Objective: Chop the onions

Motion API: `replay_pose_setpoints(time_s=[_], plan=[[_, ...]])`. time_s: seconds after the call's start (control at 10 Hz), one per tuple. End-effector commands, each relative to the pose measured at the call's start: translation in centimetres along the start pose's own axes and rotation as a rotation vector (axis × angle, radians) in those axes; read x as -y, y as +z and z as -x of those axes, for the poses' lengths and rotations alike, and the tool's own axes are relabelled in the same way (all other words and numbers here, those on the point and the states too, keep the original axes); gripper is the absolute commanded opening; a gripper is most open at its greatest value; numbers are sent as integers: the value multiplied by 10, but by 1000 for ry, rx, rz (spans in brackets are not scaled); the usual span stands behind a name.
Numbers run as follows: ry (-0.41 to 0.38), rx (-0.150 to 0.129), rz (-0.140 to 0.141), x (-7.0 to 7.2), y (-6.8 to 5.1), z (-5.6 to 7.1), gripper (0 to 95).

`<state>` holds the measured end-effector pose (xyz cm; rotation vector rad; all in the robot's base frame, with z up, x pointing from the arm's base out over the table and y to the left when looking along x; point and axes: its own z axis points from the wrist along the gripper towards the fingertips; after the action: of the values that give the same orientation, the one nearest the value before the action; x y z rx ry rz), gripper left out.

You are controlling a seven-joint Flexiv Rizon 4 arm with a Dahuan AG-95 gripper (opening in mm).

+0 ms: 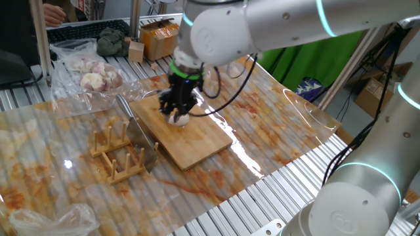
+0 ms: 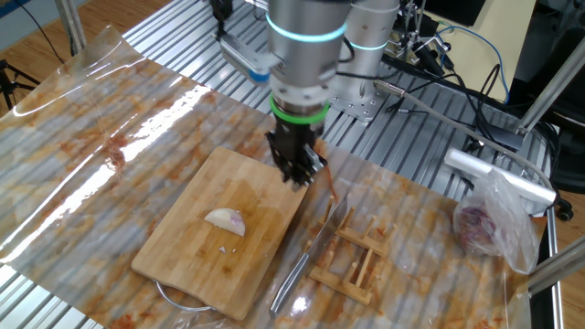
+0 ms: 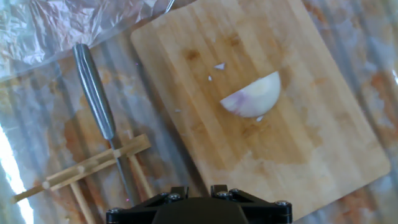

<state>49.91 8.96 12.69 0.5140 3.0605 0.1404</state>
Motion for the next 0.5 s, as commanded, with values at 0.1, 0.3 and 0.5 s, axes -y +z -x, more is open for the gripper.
replay_pose_setpoints(time_s=[0.1, 0.3, 0.5], plan=[[22, -7, 1, -11, 4, -4, 380], [37, -9, 0, -23, 7, -7, 380], [59, -9, 0, -36, 10, -12, 380]])
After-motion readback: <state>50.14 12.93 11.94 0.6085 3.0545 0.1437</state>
